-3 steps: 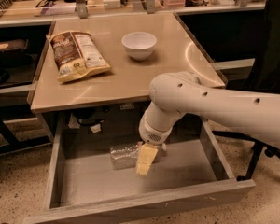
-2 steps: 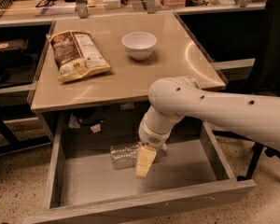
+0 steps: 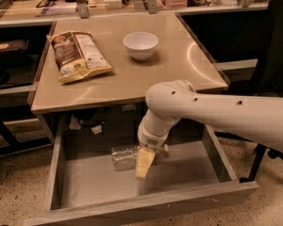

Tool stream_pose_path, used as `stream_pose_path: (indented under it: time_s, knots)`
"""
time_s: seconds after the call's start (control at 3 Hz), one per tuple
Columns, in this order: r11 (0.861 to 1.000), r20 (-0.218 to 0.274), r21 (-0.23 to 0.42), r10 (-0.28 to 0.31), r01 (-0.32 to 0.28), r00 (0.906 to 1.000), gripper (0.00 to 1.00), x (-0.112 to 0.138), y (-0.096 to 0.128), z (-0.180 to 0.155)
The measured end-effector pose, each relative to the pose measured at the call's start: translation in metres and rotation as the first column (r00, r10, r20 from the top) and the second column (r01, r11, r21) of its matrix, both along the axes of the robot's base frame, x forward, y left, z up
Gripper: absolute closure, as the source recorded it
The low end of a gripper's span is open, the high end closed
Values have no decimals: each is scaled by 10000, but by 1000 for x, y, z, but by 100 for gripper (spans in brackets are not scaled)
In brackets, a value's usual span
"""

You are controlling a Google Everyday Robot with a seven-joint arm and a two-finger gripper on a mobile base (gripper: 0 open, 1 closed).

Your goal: Pick water bottle from top drawer and place on counter

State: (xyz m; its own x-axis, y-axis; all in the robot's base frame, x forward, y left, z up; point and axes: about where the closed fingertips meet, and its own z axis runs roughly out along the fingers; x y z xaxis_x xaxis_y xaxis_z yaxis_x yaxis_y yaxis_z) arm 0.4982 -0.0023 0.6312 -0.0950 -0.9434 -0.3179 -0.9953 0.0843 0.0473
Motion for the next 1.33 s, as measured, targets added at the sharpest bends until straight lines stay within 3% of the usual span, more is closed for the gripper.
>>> stream_pose_path:
  time_s: [0.67, 1.33]
  knots:
    - [9999, -281, 53, 134, -133, 9995, 0, 1, 5, -24]
    - [9999, -283, 53, 135, -134, 9995, 42, 1, 5, -24]
